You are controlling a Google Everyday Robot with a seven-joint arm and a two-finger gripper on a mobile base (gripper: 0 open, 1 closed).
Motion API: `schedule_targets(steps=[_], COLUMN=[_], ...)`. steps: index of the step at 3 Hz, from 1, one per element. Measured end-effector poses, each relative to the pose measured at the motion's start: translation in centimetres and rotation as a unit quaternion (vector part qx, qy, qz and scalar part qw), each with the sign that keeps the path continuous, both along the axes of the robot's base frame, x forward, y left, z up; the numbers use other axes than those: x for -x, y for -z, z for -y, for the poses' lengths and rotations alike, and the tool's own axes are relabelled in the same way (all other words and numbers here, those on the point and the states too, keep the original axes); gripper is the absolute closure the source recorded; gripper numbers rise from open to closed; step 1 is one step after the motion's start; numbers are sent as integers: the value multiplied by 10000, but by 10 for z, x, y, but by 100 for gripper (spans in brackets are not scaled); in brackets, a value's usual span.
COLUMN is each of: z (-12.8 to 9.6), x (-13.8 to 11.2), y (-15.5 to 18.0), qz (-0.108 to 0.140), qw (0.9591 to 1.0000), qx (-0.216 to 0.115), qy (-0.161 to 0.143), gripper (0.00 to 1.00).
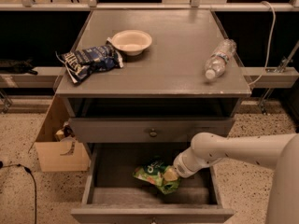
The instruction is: Place green rice chip bag into middle drawer
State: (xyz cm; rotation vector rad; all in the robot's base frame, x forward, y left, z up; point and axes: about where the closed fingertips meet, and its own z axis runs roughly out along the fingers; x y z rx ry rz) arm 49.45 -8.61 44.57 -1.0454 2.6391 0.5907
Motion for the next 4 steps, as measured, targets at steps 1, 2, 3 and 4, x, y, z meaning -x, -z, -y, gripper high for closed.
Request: schedule_targets(steps=[1, 2, 3, 4], z=[0, 0, 0, 0], x=[0, 0, 0, 0], y=[0, 0, 0, 0], qz=[0, 0, -1, -1], qw=[10000, 10000, 10000, 10000], qx=[0, 0, 0, 0], qy=[0, 0, -1, -1], gripper=[59, 37, 12, 0])
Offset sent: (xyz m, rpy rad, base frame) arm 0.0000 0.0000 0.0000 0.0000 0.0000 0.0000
